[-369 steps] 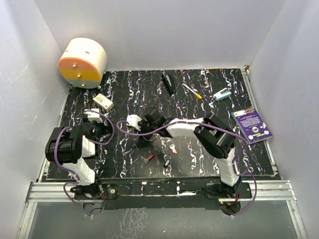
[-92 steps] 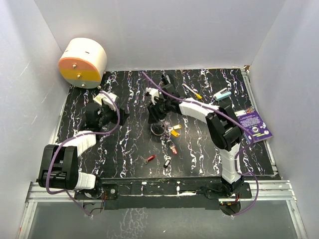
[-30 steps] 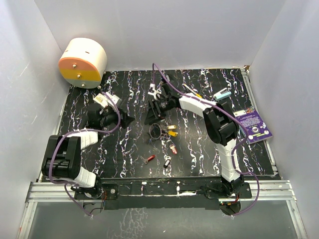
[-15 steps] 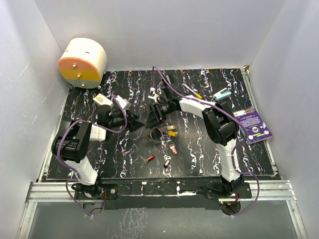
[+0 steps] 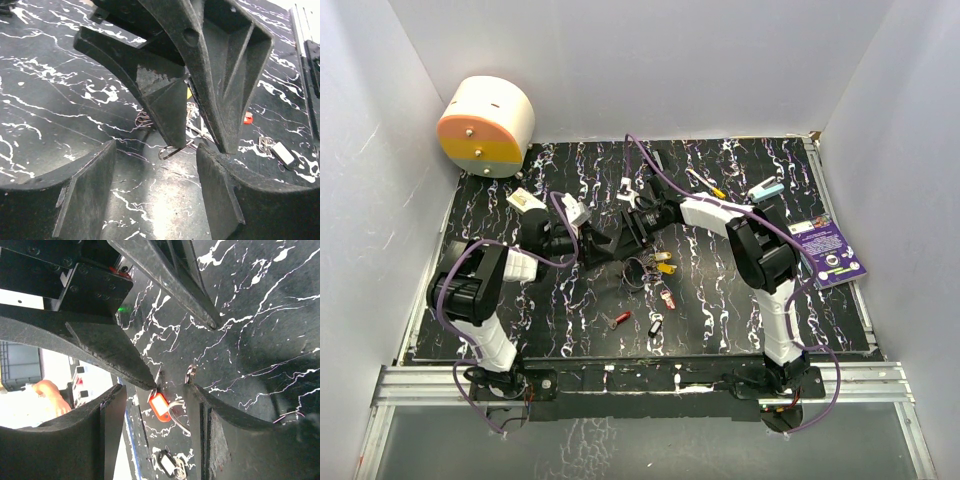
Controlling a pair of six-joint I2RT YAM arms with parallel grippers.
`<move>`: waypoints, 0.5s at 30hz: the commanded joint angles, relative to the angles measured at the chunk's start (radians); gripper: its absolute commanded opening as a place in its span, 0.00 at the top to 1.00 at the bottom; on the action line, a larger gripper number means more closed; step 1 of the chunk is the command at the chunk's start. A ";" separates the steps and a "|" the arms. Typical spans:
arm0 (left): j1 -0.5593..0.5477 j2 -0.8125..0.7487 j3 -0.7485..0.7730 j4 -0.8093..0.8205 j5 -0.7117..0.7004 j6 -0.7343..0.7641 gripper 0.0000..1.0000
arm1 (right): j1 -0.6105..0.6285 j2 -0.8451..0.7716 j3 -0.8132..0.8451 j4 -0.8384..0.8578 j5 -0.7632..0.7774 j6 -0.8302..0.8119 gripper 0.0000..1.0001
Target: Put the keys on the keyring
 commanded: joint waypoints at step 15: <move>-0.021 0.024 0.019 -0.002 0.281 0.071 0.48 | 0.033 -0.107 -0.013 -0.105 -0.099 -0.200 0.45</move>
